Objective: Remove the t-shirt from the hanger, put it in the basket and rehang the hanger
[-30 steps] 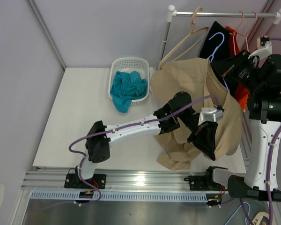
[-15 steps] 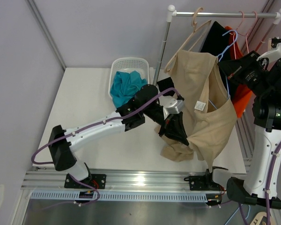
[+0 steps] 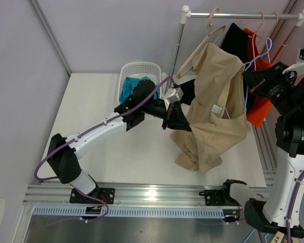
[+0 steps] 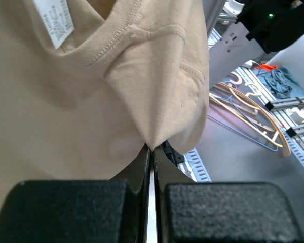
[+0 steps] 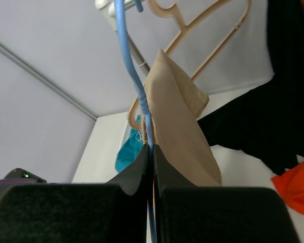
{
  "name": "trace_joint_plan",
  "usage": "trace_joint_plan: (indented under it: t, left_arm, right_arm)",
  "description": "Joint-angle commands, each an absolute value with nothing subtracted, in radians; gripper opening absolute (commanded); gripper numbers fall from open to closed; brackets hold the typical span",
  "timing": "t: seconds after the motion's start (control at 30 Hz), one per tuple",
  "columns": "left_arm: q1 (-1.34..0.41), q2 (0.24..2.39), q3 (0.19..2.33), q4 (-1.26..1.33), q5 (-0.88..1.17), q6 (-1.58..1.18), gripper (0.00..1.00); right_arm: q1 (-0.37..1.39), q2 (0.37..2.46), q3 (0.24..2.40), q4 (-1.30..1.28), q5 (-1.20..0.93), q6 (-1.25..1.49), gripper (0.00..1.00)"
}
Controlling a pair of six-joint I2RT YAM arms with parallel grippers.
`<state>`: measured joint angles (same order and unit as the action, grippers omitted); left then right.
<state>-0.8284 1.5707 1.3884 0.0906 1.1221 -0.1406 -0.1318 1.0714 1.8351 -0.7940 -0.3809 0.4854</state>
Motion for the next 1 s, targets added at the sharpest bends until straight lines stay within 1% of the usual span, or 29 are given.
trace_joint_plan:
  t: [0.0,0.17,0.27,0.3,0.33,0.37,0.4,0.43,0.5,0.53,0.63,0.67,0.73,0.77,0.8,0.97]
  left_arm:
    - [-0.801,1.555,1.399,0.101,1.103,-0.146,0.01]
    - [-0.764,1.569,1.433,0.039,1.04,-0.135,0.01]
    - [-0.759,1.582,1.454,-0.026,0.968,-0.106,0.01]
    - [-0.759,1.583,1.465,-0.034,0.95,-0.106,0.04]
    - [-0.759,1.586,1.468,-0.038,0.919,-0.109,0.12]
    - [-0.759,1.586,1.47,-0.025,0.913,-0.127,0.69]
    - [-0.761,1.583,1.468,-0.012,0.92,-0.141,0.86]
    - [-0.762,1.577,1.468,-0.008,0.951,-0.153,0.99]
    - [-0.782,1.556,1.47,0.041,0.948,-0.176,1.0]
    - [-0.791,1.545,1.471,0.043,0.934,-0.175,1.0]
    - [-0.85,1.493,1.494,0.0,0.833,-0.126,1.0]
    - [-0.9,1.476,1.52,-0.046,0.707,-0.068,1.0]
    - [-0.968,1.483,1.586,-0.16,0.547,-0.003,0.99]
    - [-1.032,1.512,1.603,-0.185,0.408,0.065,0.99]
    - [-1.057,1.529,1.659,-0.198,0.37,0.086,1.0]
    - [-1.081,1.64,1.681,-0.098,0.413,0.009,0.99]
  right_arm:
    - [-0.126,1.029,1.807,-0.706,-0.286,0.419,0.0]
    - [-0.107,1.029,1.747,-0.632,-0.284,0.374,0.0]
    - [-0.081,1.026,1.723,-0.58,-0.221,0.35,0.0]
    - [-0.074,1.029,1.726,-0.574,-0.204,0.344,0.0]
    - [-0.06,1.043,1.73,-0.571,-0.189,0.341,0.0]
    - [-0.052,1.052,1.742,-0.563,-0.169,0.339,0.0]
    - [-0.043,1.063,1.749,-0.56,-0.163,0.337,0.0]
    - [-0.022,1.081,1.753,-0.552,-0.157,0.336,0.0]
    - [-0.003,1.094,1.753,-0.525,-0.112,0.328,0.0]
    - [0.035,1.1,1.752,-0.516,-0.091,0.321,0.0]
    - [0.087,1.141,1.773,-0.499,-0.017,0.292,0.0]
    - [0.098,1.155,1.785,-0.502,-0.002,0.284,0.0]
    - [0.13,1.204,1.831,-0.514,0.054,0.258,0.0]
    - [0.143,1.221,1.848,-0.525,0.072,0.25,0.0]
    - [0.159,1.256,1.868,-0.534,0.092,0.242,0.0]
    - [0.189,1.359,2.028,-0.6,0.15,0.227,0.0]
